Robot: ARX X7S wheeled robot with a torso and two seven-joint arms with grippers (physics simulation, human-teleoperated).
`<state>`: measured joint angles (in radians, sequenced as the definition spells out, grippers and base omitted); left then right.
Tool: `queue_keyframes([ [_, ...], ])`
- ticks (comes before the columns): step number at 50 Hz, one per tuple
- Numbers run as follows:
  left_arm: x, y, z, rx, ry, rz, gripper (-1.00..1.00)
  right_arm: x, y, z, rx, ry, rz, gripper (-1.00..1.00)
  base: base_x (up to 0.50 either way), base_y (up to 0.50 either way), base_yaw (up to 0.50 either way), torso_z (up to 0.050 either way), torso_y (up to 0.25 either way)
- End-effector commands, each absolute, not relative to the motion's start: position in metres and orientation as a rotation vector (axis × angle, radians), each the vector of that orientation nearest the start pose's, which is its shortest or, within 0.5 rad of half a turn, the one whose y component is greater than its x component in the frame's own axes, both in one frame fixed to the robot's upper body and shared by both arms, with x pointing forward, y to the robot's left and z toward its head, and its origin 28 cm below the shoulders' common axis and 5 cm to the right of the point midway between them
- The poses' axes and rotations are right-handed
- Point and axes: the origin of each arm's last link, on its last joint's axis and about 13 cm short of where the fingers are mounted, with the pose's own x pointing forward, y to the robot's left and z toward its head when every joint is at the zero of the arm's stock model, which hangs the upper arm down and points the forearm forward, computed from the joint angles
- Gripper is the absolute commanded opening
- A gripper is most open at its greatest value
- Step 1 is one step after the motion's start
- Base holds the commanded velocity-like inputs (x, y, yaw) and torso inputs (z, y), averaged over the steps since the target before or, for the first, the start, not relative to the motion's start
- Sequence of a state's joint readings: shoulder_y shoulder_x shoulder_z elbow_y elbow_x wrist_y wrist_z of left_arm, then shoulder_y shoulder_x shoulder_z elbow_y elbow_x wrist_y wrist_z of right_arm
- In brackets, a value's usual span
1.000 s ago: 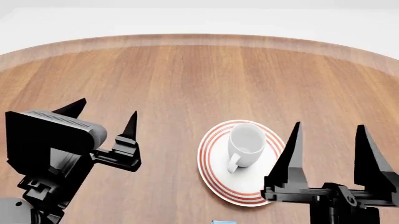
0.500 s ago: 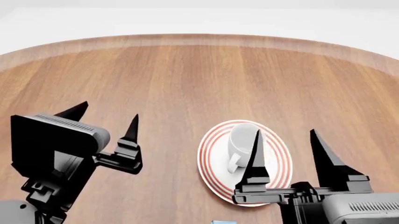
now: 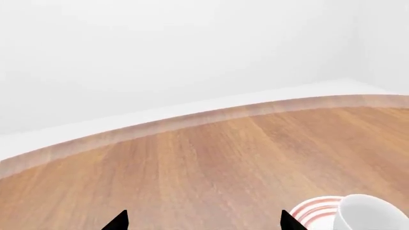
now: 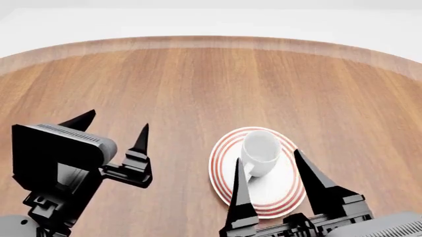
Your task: Pick up the white mug and put it on the plate, and put the chocolate pudding to the right of the plate.
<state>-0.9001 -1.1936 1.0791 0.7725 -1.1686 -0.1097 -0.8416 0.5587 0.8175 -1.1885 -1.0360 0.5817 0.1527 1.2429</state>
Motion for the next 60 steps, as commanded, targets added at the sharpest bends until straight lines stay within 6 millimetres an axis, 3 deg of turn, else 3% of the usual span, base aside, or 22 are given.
queue_keyframes([
  [1, 0.183, 0.239, 0.209, 0.087, -0.115, -0.267, 1.0, 0.097, -0.069, 0.179, 0.082, -0.143, 0.174, 1.0, 0.0, 0.0, 0.0, 0.0, 0.0],
  [8, 0.183, 0.241, 0.206, 0.079, -0.106, -0.266, 1.0, 0.091, -0.064, 0.179, 0.152, -0.003, 0.195, 1.0, 0.0, 0.0, 0.0, 0.0, 0.0],
  [27, 0.183, 0.242, 0.203, 0.065, -0.093, -0.272, 1.0, 0.082, -0.057, 0.176, 0.178, 0.14, 0.249, 1.0, 0.0, 0.0, 0.0, 0.0, 0.0],
  [60, 0.183, 0.243, 0.198, 0.046, -0.072, -0.281, 1.0, 0.075, -0.046, 0.171, 0.226, 0.27, 0.32, 1.0, 0.0, 0.0, 0.0, 0.0, 0.0],
])
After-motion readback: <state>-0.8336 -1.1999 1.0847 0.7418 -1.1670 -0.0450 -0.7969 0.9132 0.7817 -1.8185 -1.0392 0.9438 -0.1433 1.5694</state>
